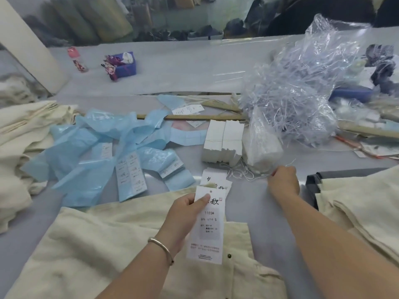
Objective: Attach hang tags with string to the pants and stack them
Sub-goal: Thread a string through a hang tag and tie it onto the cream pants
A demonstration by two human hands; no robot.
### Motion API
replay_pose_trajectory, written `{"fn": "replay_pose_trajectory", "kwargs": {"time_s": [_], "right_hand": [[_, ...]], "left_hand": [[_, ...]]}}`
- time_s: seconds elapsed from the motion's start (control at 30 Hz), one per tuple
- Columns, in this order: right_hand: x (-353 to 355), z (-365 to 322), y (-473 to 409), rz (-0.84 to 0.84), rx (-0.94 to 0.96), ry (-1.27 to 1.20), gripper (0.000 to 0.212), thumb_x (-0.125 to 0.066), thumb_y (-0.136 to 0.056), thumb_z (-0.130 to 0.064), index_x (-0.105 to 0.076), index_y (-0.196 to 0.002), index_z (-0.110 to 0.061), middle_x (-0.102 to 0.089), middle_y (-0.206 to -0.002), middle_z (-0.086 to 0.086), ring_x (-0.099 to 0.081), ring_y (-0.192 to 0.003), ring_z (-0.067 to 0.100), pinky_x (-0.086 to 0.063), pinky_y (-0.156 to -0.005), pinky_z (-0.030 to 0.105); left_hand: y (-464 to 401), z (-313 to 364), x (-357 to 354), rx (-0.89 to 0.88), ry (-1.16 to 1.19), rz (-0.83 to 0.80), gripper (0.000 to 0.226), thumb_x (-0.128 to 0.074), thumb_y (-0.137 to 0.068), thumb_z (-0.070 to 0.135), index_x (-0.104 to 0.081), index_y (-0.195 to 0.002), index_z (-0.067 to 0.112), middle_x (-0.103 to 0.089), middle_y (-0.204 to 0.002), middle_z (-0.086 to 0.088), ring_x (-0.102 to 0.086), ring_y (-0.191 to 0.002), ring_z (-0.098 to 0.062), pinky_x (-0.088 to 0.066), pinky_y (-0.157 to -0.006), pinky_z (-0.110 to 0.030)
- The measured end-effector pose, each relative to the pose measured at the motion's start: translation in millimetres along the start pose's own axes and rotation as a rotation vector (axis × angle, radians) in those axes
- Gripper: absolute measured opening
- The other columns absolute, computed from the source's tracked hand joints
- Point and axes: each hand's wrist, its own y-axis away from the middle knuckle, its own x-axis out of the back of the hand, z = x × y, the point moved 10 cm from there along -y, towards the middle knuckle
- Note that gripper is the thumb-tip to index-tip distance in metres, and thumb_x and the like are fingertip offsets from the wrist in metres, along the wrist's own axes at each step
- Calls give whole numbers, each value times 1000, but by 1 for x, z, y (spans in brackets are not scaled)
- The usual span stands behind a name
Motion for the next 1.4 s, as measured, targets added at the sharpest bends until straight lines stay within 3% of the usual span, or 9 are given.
{"fn": "replay_pose_trajectory", "kwargs": {"time_s": [0.13,0.23,0.5,0.6,0.73,1.03,1.13,1.23,1.4], "right_hand": [[-2,2,0,-45,3,24,26,-46,-96,-5,-58,-118,0,-41,-129,18,-59,-97,37,-44,-78,34],[-1,-1,3,-82,67,-7,15,-44,-94,0,-55,-103,1,-44,-117,19,-54,-74,30,-41,-70,32],[21,-37,75,-24,91,-885,18,-49,-96,-4,-46,-80,-13,-60,-73,11,-45,-53,17,-35,-49,27],[9,-65,133,-187,86,-1080,12,-53,-95,-3,-52,-86,-10,-60,-65,7,-47,-49,11,-36,-47,23],[-9,-96,208,-382,5,-1303,8,-55,-95,-12,-56,-87,-9,-59,-62,4,-48,-52,14,-37,-46,23],[1,-111,284,-319,-28,-1249,19,-56,-91,-6,-63,-73,-7,-59,-63,7,-48,-50,14,-33,-50,24],[-1,-112,301,-336,-64,-1237,15,-59,-88,-4,-64,-74,-8,-62,-67,11,-53,-60,21,-38,-54,29],[7,-104,311,-165,-77,-1177,16,-62,-82,1,-70,-75,-11,-67,-70,7,-57,-61,21,-43,-55,26],[27,-91,321,75,-50,-1076,10,-74,-77,-4,-74,-72,-12,-67,-86,1,-58,-76,7,-41,-67,18]], "left_hand": [[4,0,-12,12,25,-54,21,-65,-92,29,-74,-92,9,-75,-90,-8,-66,-75,-19,-53,-72,-32],[12,-3,-15,8,12,-75,33,-66,-91,30,-68,-96,-2,-71,-89,-11,-63,-77,-22,-51,-76,-36],[27,-18,-8,233,474,-191,30,-44,-102,23,-66,-106,3,-74,-93,-12,-69,-69,-19,-53,-55,-25],[38,-31,-17,371,581,-305,40,-33,-104,22,-57,-117,-8,-68,-114,-25,-71,-91,-30,-54,-66,-30],[65,-32,-28,435,650,-502,41,-39,-98,24,-73,-95,1,-66,-117,-22,-63,-105,-33,-48,-86,-42],[81,-15,12,369,763,-510,42,-42,-98,27,-62,-109,-8,-64,-101,-26,-66,-83,-38,-54,-74,-45],[82,-8,26,283,685,-462,35,-56,-91,27,-69,-102,-4,-64,-101,-24,-61,-93,-36,-45,-96,-48],[82,2,39,146,557,-418,27,-65,-77,27,-78,-81,3,-68,-84,-16,-63,-77,-28,-45,-81,-40],[91,8,50,34,453,-422,32,-62,-82,25,-72,-97,-1,-68,-89,-19,-65,-75,-26,-54,-65,-35]]}}
